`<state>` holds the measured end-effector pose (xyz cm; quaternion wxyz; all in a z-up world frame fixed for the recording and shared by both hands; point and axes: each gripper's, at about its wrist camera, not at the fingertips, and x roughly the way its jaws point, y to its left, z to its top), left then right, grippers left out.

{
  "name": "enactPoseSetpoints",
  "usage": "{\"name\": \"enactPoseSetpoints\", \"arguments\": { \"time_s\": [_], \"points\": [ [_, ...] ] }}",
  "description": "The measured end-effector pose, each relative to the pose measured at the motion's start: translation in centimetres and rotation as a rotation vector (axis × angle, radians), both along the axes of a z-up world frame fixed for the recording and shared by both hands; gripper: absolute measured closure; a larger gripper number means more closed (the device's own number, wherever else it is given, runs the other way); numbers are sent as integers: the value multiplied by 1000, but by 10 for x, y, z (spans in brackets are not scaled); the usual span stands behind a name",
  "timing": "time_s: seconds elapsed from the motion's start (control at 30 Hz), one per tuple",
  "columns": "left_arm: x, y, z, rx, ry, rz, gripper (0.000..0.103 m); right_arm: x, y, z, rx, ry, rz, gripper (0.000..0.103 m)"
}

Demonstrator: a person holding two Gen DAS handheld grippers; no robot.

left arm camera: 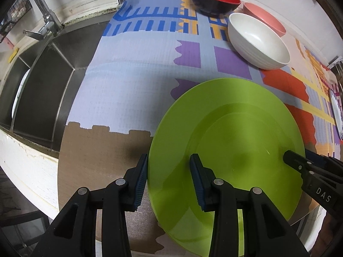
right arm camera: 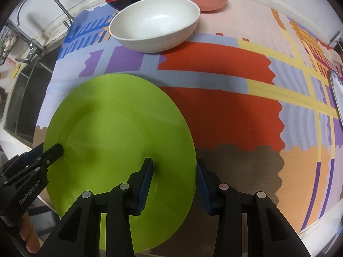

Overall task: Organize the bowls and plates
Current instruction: 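Lower the green plate onto the mat by the sink and open both tools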

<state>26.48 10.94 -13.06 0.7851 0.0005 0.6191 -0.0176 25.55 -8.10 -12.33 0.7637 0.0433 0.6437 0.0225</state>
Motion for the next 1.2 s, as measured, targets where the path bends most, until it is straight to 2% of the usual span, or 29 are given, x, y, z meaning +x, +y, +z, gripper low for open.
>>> {"name": "enactPoseSetpoints", "arguments": {
  "time_s": [0.3, 0.4, 0.47, 0.63, 0.87, 1.0, 1.2],
  "points": [
    [3, 1, -7, -6, 23, -4, 63, 0, 5, -1, -21, -13, 27, 59],
    [1, 0, -6, 2, 6, -14, 55, 2, 7, -2, -24, -13, 38, 58],
    [0, -1, -4, 7, -4, -16, 53, 2, 7, -2, -22, -15, 46, 57],
    [-3, -5, 8, 32, -58, -35, 47, 1, 4, 0, -16, -26, 38, 57],
    [-6, -23, 34, 49, -172, -95, 42, -11, -8, 20, -17, -116, 8, 57],
    [-7, -40, 44, 54, -232, -156, 42, -19, -23, 35, -31, -168, -37, 57],
    [-5, -72, 52, 39, -265, -256, 36, -28, -46, 51, -72, -244, -103, 57]
  ]
}}
